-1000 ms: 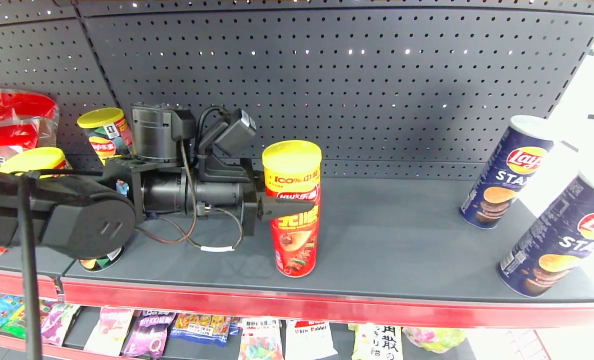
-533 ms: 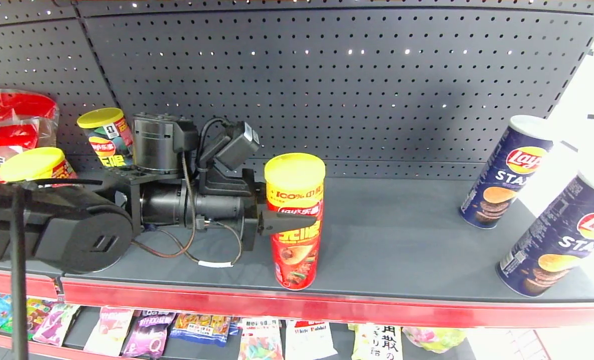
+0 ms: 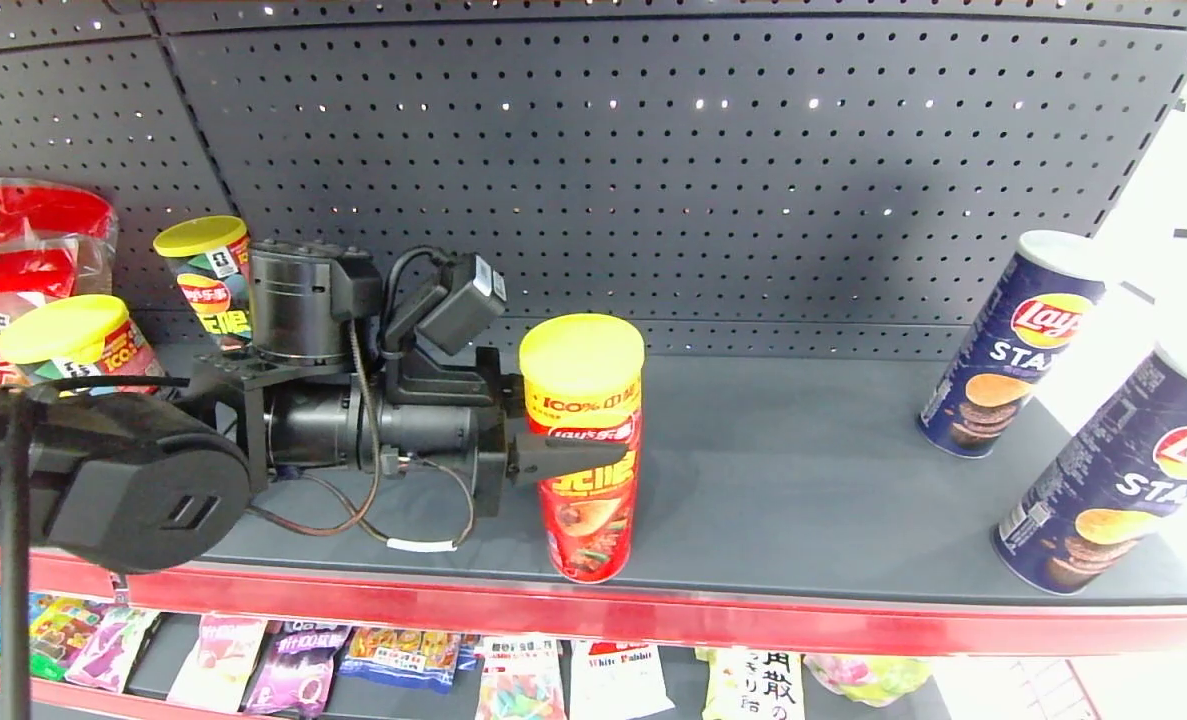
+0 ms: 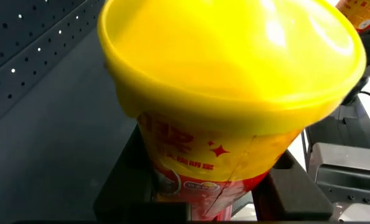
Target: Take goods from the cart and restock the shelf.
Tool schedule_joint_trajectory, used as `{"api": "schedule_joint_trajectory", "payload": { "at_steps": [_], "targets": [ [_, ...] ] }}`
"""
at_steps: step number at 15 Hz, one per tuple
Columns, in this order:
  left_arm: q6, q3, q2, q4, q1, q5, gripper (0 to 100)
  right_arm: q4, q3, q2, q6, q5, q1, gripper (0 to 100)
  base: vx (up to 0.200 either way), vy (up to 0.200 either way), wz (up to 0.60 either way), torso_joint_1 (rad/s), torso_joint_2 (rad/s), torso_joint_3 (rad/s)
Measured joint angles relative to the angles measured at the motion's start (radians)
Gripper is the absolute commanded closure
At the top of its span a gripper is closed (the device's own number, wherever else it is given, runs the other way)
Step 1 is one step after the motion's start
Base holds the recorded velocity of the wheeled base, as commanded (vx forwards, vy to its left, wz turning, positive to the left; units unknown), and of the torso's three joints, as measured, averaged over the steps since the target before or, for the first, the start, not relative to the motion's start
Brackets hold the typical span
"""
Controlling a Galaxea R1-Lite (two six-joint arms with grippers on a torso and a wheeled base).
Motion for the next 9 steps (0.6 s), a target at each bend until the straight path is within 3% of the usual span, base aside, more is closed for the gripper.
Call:
{"api": "schedule_joint_trajectory", "payload": {
  "at_steps": [2, 3, 9],
  "targets": [
    [0.003, 0.019, -0.009, -0.002, 0.000, -0.014, 100, 0.000, 0.000, 0.000, 0.000, 0.000, 0.000, 100, 0.000, 0.000, 0.00, 0.000, 0.00, 0.000],
    [0.005, 0.024, -0.013, -0.002, 0.000, -0.015, 0, 0.000, 0.000, 0.000, 0.000, 0.000, 0.000, 100, 0.000, 0.000, 0.00, 0.000, 0.00, 0.000],
    [0.000, 0.051, -0.036, 0.003, 0.002, -0.012, 0, 0.001, 0.000, 0.000, -0.001, 0.000, 0.000, 100, 0.000, 0.000, 0.00, 0.000, 0.00, 0.000]
  ]
}}
